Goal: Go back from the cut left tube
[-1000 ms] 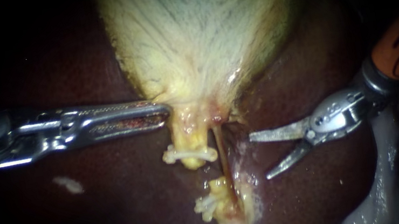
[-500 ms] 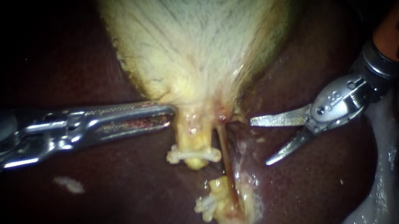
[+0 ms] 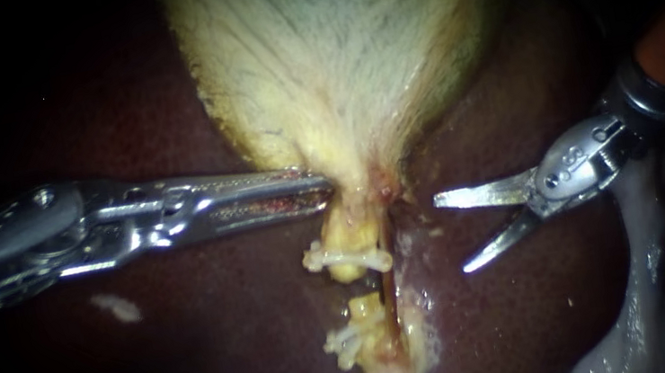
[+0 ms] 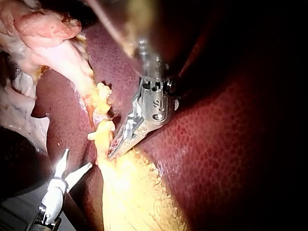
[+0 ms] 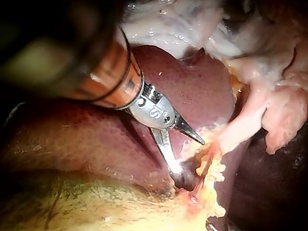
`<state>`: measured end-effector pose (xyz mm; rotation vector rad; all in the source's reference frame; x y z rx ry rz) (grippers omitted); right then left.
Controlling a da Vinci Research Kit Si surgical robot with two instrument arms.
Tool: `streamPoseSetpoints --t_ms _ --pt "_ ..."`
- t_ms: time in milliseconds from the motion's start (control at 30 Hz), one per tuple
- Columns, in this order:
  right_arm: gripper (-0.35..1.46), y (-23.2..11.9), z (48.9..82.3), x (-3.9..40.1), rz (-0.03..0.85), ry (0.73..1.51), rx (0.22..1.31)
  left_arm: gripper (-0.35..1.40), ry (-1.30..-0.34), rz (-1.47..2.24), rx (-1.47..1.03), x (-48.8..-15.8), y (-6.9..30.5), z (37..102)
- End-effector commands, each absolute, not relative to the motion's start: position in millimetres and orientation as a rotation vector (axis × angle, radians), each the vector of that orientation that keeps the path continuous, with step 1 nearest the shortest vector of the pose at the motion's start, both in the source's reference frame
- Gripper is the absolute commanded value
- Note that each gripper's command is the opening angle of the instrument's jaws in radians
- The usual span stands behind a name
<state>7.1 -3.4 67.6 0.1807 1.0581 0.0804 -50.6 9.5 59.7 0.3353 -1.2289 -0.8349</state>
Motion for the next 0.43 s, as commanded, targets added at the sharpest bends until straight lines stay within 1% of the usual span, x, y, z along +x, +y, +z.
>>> streamPoseSetpoints --t_ms 33,433 --pt "1.43 -3.4 67.7 7.1 0.082 1.058 0.181 -0.35 -1.229 -0.835 0.335 -50.6 9.4 59.7" --pt "1.43 -3.4 67.7 6.9 0.076 1.059 0.179 -0.35 -1.226 -0.834 0.336 -50.6 9.4 59.8"
